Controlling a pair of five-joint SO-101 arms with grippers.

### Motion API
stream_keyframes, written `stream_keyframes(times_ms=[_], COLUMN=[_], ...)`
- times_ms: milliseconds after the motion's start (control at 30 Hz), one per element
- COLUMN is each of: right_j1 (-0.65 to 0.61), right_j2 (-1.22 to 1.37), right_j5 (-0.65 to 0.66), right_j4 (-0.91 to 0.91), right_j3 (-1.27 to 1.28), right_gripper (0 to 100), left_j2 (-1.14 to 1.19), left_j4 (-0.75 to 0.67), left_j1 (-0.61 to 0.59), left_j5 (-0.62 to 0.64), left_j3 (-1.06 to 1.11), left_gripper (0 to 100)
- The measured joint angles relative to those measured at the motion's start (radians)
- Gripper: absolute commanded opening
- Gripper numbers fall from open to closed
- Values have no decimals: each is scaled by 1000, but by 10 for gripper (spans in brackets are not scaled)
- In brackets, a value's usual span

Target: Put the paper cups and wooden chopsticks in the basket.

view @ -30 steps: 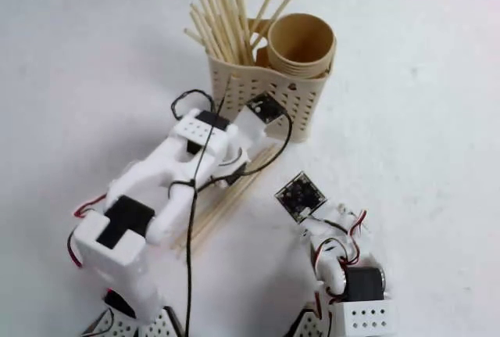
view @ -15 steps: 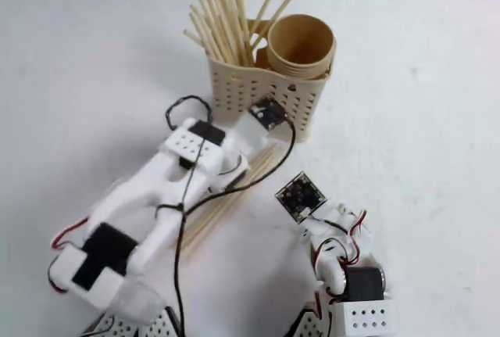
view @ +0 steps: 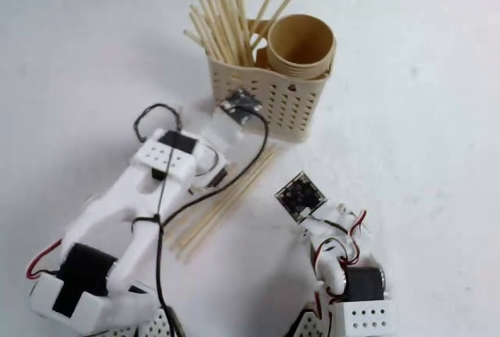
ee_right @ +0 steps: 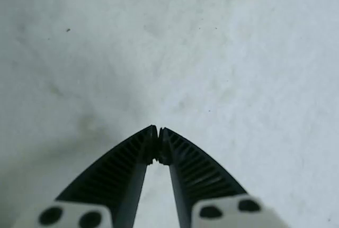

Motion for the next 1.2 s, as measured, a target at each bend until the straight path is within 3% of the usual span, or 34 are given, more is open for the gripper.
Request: stream_keyframes(times_ms=[167, 533, 900, 1067, 1200], right_j1=[0, 0, 0, 0, 0], right_j2=[0, 0, 0, 0, 0], right_j5=[0, 0, -2, -2, -2], right_j4=[0, 0, 0, 0, 0], right_j3=[0, 0, 0, 0, 0], right_gripper=[19, 19, 19, 19, 19], left_j2=[0, 0, 3, 135, 215], left_j4=[-38, -94, 2, 109, 152], left_j1=[-86, -92, -89, -87, -81], left_j5=[-48, -75, -75, -74, -74], left_j3=[60, 144, 140, 0, -80], left_gripper=[142, 142, 102, 24, 20])
